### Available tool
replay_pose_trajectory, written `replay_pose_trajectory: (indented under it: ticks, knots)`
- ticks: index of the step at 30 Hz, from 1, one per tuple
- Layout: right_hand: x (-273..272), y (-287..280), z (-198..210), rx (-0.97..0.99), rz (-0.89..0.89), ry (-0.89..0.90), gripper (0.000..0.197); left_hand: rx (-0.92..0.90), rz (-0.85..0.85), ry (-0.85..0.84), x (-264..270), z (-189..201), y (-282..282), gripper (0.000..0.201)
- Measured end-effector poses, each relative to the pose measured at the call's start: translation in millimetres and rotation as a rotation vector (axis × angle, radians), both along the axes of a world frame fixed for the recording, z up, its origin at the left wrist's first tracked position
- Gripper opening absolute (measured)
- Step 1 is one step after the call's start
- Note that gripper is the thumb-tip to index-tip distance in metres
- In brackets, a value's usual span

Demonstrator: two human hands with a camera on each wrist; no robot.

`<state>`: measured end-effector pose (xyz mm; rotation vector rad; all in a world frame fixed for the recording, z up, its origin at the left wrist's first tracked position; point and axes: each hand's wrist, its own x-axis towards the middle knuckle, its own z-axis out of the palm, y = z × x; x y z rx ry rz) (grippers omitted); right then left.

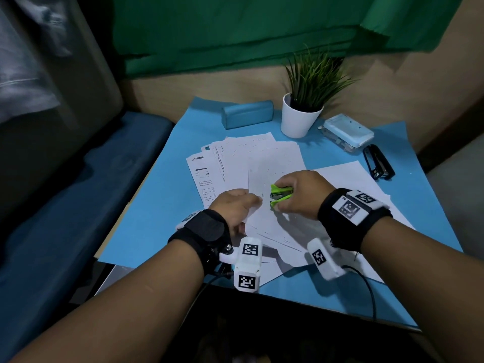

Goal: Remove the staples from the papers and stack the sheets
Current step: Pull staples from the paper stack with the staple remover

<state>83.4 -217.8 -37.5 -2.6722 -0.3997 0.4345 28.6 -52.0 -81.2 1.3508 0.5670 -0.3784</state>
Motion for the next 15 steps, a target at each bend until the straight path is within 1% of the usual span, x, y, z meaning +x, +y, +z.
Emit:
replay_pose_trajectory:
  ticks: [3,4,5,6,7,9,10,12,13,15]
  knots:
    - [2.2,-1.2,-2.0,0.044,-0.049,0.026,0.043,0.007,-0.009,-0.024,1.4,-4.8,-0.2,0.013]
    - [2.1,-1.0,-1.8,0.051,-0.054,0.028,0.041,0.011,-0.011,-0.026,2.1,-7.8,0.0,0.012]
    - [2.4,-0.4,-2.0,0.047,-0.057,0.032,0.038,0.004,-0.015,-0.024,1.7,-8.4,-0.4,0.005]
    - [2.3,0.9,-1.8,0.047,-0.065,0.039,0.033,-0.006,-0.012,-0.018,2.9,-12.6,0.1,0.008]
    - [2.2,2.7,-1.7,0.071,-0.093,0.069,0.03,-0.021,-0.006,-0.012,3.7,-16.6,0.5,0.022]
    - [2.5,5.9,0.4,0.219,-0.215,0.213,0.028,-0.053,0.008,0.006,6.5,-25.0,1.5,0.04]
    - [3.8,6.6,1.8,0.293,-0.291,0.308,0.028,-0.059,0.013,0.014,6.5,-27.1,2.2,0.043]
    - [6.5,7.1,6.1,0.382,-0.398,0.481,0.023,-0.063,0.014,0.021,7.2,-30.2,2.9,0.044]
    - [7.9,6.5,8.0,0.41,-0.43,0.539,0.02,-0.065,0.016,0.022,7.4,-31.7,3.1,0.044]
    - [11.1,4.0,10.2,0.457,-0.474,0.586,0.018,-0.068,0.013,0.019,5.1,-27.2,3.3,0.043]
